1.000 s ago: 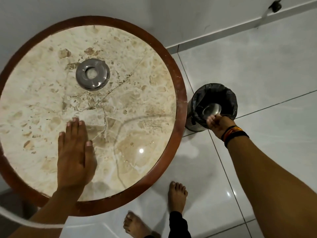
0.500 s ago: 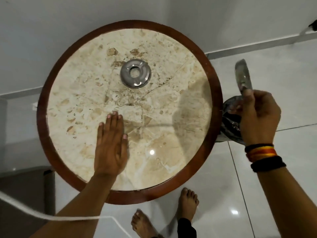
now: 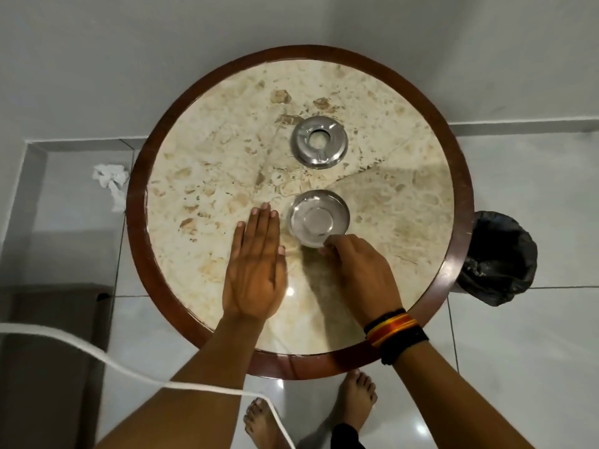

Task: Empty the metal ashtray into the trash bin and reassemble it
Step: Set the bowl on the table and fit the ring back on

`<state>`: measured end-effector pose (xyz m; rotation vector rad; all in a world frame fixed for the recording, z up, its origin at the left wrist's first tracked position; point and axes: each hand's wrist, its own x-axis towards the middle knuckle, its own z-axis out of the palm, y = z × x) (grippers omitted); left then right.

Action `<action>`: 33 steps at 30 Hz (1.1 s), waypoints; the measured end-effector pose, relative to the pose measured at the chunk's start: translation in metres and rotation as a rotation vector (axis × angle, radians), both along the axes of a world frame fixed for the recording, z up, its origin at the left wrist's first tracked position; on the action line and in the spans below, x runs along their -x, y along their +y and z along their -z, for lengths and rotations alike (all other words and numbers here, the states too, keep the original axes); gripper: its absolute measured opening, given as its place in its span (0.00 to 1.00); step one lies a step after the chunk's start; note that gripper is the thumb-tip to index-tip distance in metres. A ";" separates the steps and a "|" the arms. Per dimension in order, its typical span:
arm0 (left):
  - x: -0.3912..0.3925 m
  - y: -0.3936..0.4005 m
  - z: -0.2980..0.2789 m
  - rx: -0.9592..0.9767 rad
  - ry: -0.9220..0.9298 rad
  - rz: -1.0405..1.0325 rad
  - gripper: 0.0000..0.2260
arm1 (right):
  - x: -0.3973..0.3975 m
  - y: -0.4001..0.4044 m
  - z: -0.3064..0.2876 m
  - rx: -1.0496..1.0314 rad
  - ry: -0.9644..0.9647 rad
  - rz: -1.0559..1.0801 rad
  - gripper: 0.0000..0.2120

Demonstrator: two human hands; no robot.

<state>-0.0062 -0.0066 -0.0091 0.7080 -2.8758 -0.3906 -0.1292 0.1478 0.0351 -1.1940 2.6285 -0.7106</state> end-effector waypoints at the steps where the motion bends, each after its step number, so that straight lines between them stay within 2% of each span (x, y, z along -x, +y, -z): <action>1: -0.001 0.000 0.000 -0.005 -0.005 -0.006 0.27 | -0.001 0.001 -0.001 -0.039 0.002 -0.010 0.07; 4: -0.003 0.003 0.001 -0.033 0.000 -0.008 0.27 | 0.002 0.005 -0.011 -0.101 -0.052 0.020 0.09; 7: -0.003 0.003 0.001 -0.063 0.013 0.000 0.28 | 0.028 -0.013 -0.040 0.093 -0.156 0.279 0.15; 9: -0.002 0.000 0.002 -0.084 0.022 -0.010 0.28 | 0.060 -0.047 -0.057 0.164 -0.126 0.360 0.20; 11: -0.002 -0.002 0.002 -0.102 0.027 -0.011 0.28 | 0.097 -0.090 -0.063 0.063 -0.145 0.344 0.28; 13: -0.003 -0.004 0.001 -0.102 0.032 0.003 0.28 | 0.128 -0.134 -0.061 -0.151 -0.210 0.252 0.38; 14: -0.004 -0.003 0.001 -0.115 0.045 0.011 0.28 | 0.135 -0.149 -0.056 -0.267 -0.223 0.204 0.41; 16: -0.003 -0.006 0.000 -0.164 0.092 0.012 0.27 | 0.142 -0.173 -0.044 -0.450 -0.174 0.167 0.41; 19: -0.001 -0.008 0.000 -0.185 0.130 0.022 0.26 | 0.143 -0.185 -0.039 -0.525 -0.114 0.218 0.41; 24: -0.001 -0.007 -0.001 -0.170 0.179 0.038 0.26 | 0.146 -0.181 -0.045 -0.604 -0.273 0.237 0.58; 30: -0.002 -0.006 -0.002 -0.103 0.190 0.062 0.26 | 0.139 -0.171 -0.038 -0.592 -0.322 0.272 0.58; 33: -0.002 -0.005 -0.002 -0.095 0.201 0.057 0.26 | 0.131 -0.168 -0.033 -0.490 -0.293 0.296 0.57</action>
